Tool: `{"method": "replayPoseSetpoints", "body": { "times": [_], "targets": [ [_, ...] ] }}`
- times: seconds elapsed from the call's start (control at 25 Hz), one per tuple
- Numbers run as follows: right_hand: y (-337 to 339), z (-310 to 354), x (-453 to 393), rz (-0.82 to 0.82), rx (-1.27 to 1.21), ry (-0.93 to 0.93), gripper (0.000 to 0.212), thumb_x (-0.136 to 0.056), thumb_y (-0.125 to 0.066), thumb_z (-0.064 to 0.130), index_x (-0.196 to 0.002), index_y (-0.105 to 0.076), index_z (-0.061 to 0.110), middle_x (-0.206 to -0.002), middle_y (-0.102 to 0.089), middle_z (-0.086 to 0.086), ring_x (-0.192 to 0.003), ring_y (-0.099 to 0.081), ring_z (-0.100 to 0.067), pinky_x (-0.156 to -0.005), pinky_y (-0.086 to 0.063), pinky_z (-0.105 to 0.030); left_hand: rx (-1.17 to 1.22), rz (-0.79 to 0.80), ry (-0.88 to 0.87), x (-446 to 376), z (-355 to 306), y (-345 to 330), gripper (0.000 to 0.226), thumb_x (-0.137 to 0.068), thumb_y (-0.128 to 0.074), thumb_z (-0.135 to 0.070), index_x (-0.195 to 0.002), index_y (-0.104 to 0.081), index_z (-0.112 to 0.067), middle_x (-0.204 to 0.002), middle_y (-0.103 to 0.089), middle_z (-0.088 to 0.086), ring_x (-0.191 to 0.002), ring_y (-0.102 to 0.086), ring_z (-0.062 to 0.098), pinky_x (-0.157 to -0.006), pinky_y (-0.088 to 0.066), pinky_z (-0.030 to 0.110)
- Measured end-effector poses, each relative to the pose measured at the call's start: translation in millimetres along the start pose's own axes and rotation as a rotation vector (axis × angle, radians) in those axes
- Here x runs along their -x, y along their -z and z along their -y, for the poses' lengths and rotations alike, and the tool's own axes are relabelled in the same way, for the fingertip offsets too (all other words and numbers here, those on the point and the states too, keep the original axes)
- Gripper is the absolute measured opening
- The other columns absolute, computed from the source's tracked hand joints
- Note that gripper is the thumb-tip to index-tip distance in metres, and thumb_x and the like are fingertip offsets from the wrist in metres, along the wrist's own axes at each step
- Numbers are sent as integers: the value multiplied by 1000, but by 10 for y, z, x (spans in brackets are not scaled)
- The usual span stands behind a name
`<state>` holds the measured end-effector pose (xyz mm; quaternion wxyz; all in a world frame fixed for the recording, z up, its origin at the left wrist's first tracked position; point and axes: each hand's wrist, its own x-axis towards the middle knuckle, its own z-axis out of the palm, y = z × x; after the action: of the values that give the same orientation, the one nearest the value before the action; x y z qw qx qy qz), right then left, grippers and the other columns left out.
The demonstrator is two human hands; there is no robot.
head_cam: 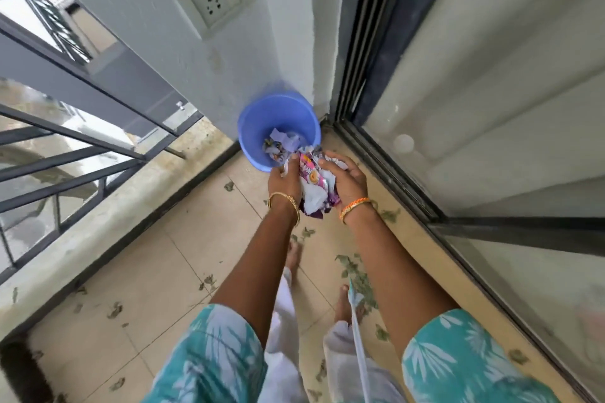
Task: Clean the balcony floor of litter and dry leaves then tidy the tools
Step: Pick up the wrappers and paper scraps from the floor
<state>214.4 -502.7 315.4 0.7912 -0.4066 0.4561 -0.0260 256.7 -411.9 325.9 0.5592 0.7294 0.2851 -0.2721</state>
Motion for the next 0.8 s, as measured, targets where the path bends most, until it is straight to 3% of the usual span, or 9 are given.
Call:
{"method": "replayPoseSetpoints", "body": {
  "times": [0.16, 0.28, 0.36, 0.4, 0.48, 0.56, 0.64, 0.76, 0.8],
  "targets": [
    [-515, -187, -882, -59, 9, 13, 19, -67, -79, 8, -82, -72, 18, -102, -70, -17, -101, -65, -33, -91, -52, -48, -28, 24, 25, -1030, -192, 32, 46, -96, -48, -42, -120, -57, -4, -113, -59, 3, -93, -54, 20, -73, -40, 20],
    [-704, -367, -1500, -73, 46, -35, 46, -56, -78, 30, -100, -69, 19, -115, -65, -13, -103, -62, -29, -88, -53, -46, 154, 111, 134, -1828, -228, 55, 57, -90, -49, -57, -123, -58, -10, -118, -58, 2, -103, -62, 19, -76, -53, 25],
    [-742, -437, -1722, 12, 111, -142, 51, -75, -66, 33, -124, -56, 27, -133, -53, -5, -118, -52, -25, -91, -45, -45, 191, 167, 244, -2260, -128, 133, 84, -72, -53, -77, -132, -55, -19, -122, -56, 0, -106, -62, 23, -84, -54, 35],
    [-745, -467, -1793, 42, 140, -188, 48, -86, -57, 28, -133, -47, 29, -139, -47, -2, -124, -45, -23, -95, -41, -45, 138, 177, 281, -2588, 36, 182, 101, -52, -58, -87, -134, -54, -28, -131, -55, -1, -110, -60, 27, -93, -49, 45],
    [-717, -483, -1883, 36, 159, -231, 42, -95, -46, 21, -137, -42, 27, -137, -43, 1, -123, -40, -18, -97, -36, -42, 90, 197, 343, -2930, 202, 296, 123, -26, -63, -91, -135, -50, -37, -139, -53, -1, -119, -53, 32, -99, -38, 57],
    [-681, -442, -1873, -13, 142, -239, 32, -96, -45, 20, -127, -51, 26, -130, -46, 1, -112, -39, -14, -91, -36, -37, 15, 170, 342, -2823, 137, 333, 110, -46, -64, -86, -140, -43, -33, -141, -47, -5, -121, -49, 27, -99, -39, 57],
    [-647, -360, -1789, -63, 136, -223, 19, -93, -50, 20, -111, -58, 23, -120, -53, -1, -107, -43, -14, -84, -41, -34, -99, 89, 195, -2405, -119, 305, 73, -83, -59, -58, -141, -40, -19, -141, -44, 3, -121, -48, 25, -103, -40, 49],
    [-563, -229, -1572, -212, 206, -48, 8, -81, -59, 22, -76, -65, 19, -82, -64, -5, -81, -56, -17, -67, -46, -29, -449, 13, -75, -1997, -242, 255, 42, -92, -58, -28, -126, -50, -5, -129, -52, 17, -115, -52, 30, -94, -39, 32],
    [-525, -186, -1467, -292, 258, 44, 21, -79, -58, 22, -59, -59, 20, -65, -60, -3, -68, -55, -17, -63, -45, -29, -542, 39, -153, -1856, -289, 223, 34, -92, -58, -23, -120, -54, -5, -124, -55, 16, -113, -54, 30, -91, -39, 29]
  ]
}}
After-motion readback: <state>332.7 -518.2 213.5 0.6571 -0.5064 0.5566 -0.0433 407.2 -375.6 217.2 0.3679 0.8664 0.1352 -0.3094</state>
